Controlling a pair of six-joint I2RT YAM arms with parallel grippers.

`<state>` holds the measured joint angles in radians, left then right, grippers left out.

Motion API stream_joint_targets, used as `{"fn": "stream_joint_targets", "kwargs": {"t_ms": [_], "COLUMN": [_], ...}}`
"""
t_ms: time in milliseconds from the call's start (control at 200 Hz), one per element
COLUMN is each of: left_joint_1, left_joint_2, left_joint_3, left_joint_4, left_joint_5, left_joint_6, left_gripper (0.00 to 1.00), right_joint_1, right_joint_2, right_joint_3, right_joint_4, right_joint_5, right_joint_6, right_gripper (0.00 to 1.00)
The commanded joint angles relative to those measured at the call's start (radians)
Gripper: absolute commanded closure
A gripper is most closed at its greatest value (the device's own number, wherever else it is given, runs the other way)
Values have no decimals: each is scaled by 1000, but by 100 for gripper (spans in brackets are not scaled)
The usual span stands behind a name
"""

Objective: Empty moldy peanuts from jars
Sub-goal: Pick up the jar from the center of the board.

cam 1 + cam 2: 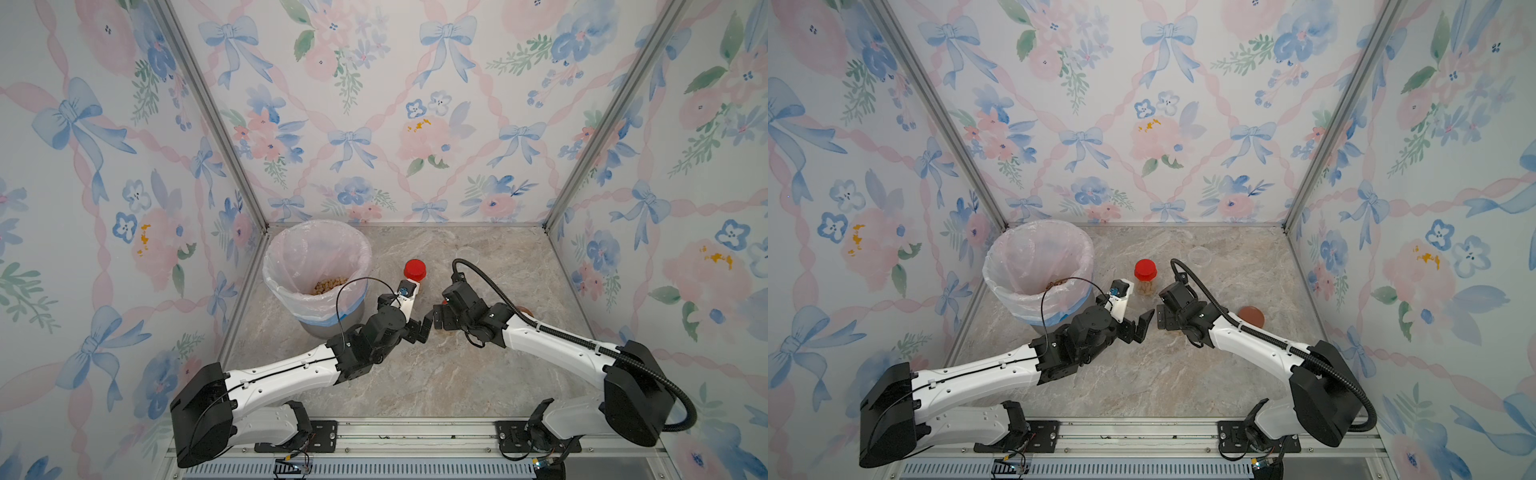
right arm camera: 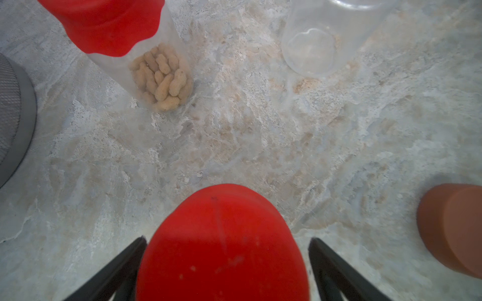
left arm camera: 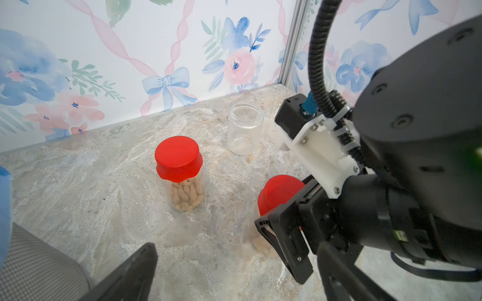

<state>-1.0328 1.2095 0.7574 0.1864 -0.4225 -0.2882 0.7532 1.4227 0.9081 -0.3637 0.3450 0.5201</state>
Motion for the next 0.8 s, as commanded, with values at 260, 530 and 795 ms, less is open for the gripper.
{"fn": "stream_joint_targets", "kwargs": {"t_ms": [260,530,795], "left_joint_1": [9,12,16], "left_joint_2": [-13,-11,-27], "left_joint_3": [-21,-19,-23], "left_joint_4": [27,30,29], "left_joint_5": [-5,-2,-7], "left_joint_6": [11,15,23], "left_gripper": [2,2,2], "right_joint_1": [15,14,9], "right_joint_2": [45,43,59], "right_joint_3": [-2,-20,-29], "right_joint_4": [30,28,28], "right_joint_5": [-15,-6,1], "right_joint_6": [20,24,28], "right_gripper": [7,13,19]}}
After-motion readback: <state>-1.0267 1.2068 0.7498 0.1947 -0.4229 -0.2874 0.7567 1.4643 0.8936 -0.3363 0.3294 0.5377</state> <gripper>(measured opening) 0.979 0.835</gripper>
